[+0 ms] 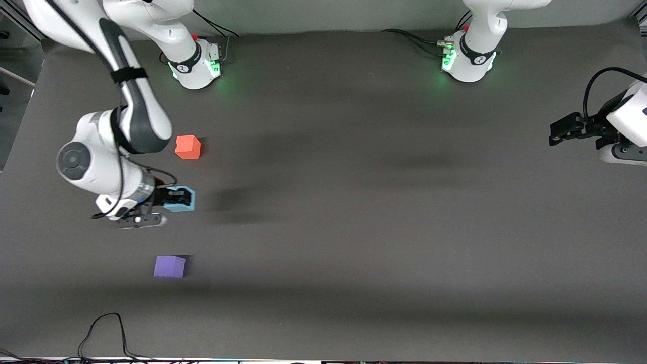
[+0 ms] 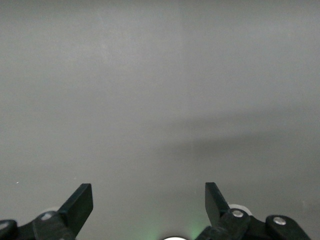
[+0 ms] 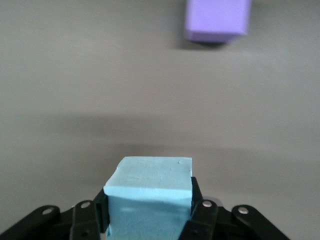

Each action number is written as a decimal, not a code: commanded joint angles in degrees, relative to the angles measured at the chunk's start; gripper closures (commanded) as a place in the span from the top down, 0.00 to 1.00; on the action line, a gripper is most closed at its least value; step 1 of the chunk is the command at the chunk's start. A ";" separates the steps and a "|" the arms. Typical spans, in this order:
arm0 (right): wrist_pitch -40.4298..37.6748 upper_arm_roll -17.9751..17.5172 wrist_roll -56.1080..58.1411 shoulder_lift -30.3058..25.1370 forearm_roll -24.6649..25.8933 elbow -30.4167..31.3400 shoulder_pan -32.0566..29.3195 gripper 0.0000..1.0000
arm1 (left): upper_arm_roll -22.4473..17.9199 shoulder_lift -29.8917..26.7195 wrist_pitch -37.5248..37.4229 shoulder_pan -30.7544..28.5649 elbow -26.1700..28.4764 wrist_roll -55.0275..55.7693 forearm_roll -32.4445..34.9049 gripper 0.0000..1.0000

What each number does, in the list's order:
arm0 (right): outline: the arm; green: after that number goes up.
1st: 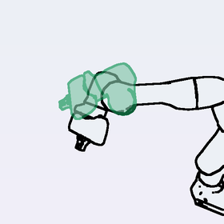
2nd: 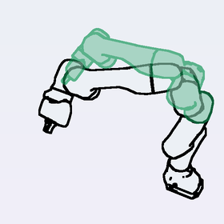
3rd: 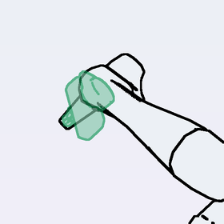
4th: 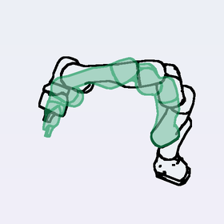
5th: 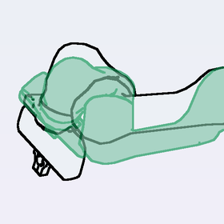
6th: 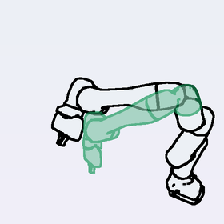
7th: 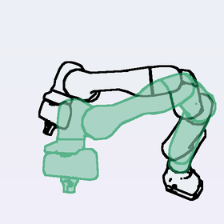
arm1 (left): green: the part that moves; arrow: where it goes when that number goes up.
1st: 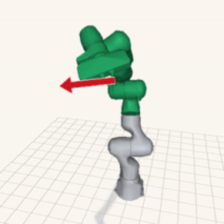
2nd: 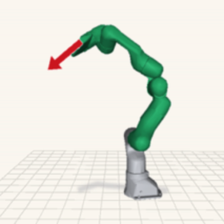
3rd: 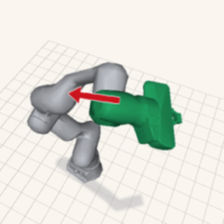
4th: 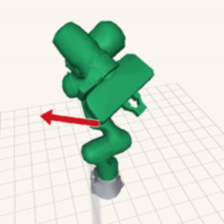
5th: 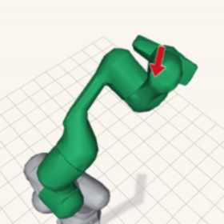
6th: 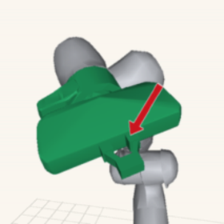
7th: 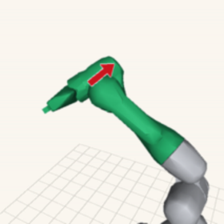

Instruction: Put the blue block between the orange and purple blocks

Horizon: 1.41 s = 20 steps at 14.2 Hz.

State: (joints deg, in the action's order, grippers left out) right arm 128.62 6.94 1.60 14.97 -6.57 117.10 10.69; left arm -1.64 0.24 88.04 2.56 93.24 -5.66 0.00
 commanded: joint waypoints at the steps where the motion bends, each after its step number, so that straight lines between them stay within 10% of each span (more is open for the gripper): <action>1: 9.85 1.41 2.35 1.72 -1.70 7.24 0.73 0.19 | 0.50 -1.03 -1.20 -0.45 0.45 -1.37 1.14 1.00; 9: 21.32 1.76 3.41 7.00 -2.22 10.61 0.38 0.34 | 0.50 -0.77 -0.94 -0.10 0.45 -1.37 1.14 1.00; 11: 21.23 1.76 3.41 7.18 -2.92 10.61 0.38 1.00 | 0.50 -0.50 -0.85 0.08 0.45 -1.28 1.14 1.00; 20: 3.95 1.85 3.32 -13.00 -2.93 9.03 -1.46 1.00 | 0.50 -0.33 -0.24 -0.01 0.28 -1.37 1.14 1.00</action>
State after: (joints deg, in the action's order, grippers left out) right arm 138.52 8.65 2.88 10.54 -7.85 125.00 10.58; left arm -1.25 0.27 87.57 2.55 93.31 -5.98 0.30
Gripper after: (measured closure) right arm 0.000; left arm 0.000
